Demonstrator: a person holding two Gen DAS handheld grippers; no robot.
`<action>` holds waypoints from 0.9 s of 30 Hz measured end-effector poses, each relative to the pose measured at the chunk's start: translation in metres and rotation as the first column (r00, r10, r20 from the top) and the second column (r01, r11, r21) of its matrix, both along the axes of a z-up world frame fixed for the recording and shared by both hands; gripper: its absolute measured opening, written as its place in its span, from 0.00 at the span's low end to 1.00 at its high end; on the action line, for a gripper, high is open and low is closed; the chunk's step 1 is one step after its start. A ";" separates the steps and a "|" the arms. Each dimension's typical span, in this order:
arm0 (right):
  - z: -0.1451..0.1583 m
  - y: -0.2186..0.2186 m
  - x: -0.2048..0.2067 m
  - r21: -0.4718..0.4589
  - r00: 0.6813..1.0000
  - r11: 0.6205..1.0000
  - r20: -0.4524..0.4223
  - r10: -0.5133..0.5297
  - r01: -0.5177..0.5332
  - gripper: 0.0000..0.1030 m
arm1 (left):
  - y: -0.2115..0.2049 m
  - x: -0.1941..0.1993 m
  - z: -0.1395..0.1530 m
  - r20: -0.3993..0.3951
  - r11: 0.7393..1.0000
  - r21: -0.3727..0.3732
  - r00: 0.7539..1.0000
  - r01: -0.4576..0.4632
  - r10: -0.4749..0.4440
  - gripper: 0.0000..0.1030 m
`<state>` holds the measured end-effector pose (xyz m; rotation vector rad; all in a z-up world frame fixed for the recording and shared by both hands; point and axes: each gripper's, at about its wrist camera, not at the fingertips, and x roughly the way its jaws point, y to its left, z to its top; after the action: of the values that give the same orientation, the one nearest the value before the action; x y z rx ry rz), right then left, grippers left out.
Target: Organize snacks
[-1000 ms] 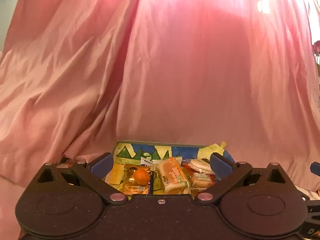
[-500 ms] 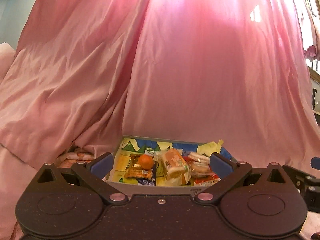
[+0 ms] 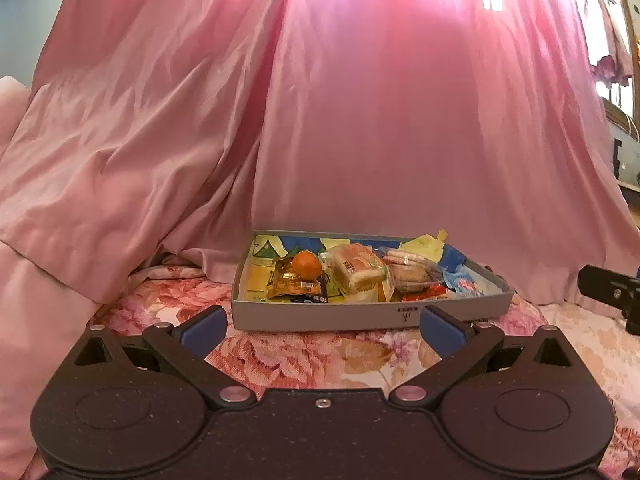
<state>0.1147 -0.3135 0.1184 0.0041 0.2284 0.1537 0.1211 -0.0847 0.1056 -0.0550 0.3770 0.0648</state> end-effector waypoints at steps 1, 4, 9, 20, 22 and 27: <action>-0.002 0.001 -0.002 -0.001 1.000 1.000 0.001 -0.005 0.005 1.00 | 0.001 -0.002 -0.001 0.001 1.000 0.005 1.000 0.005 -0.005 0.99; -0.009 0.003 -0.006 -0.006 1.000 1.000 -0.007 -0.002 0.002 1.00 | 0.002 -0.008 -0.007 -0.007 1.000 0.013 1.000 0.008 -0.008 0.99; -0.022 0.009 -0.017 -0.029 0.999 0.999 -0.025 0.030 -0.031 1.00 | 0.010 -0.014 -0.022 -0.062 1.000 -0.014 0.998 -0.016 0.015 0.99; -0.044 0.027 -0.033 -0.062 0.992 0.994 -0.096 0.085 -0.091 1.00 | 0.022 -0.025 -0.047 -0.138 0.999 -0.020 0.990 -0.035 0.032 0.99; -0.049 0.029 -0.033 -0.064 0.989 0.993 -0.121 0.087 -0.095 1.00 | 0.023 -0.026 -0.049 -0.142 0.999 -0.017 0.989 -0.033 0.030 0.99; -0.057 0.031 -0.032 -0.075 0.983 0.992 -0.156 0.093 -0.106 1.00 | 0.022 -0.026 -0.053 -0.155 1.000 -0.008 0.988 -0.028 0.026 0.99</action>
<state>0.0831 -0.2823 0.0611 -0.0783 0.3873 0.2440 0.0954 -0.0623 0.0529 -0.0658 0.5324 0.0945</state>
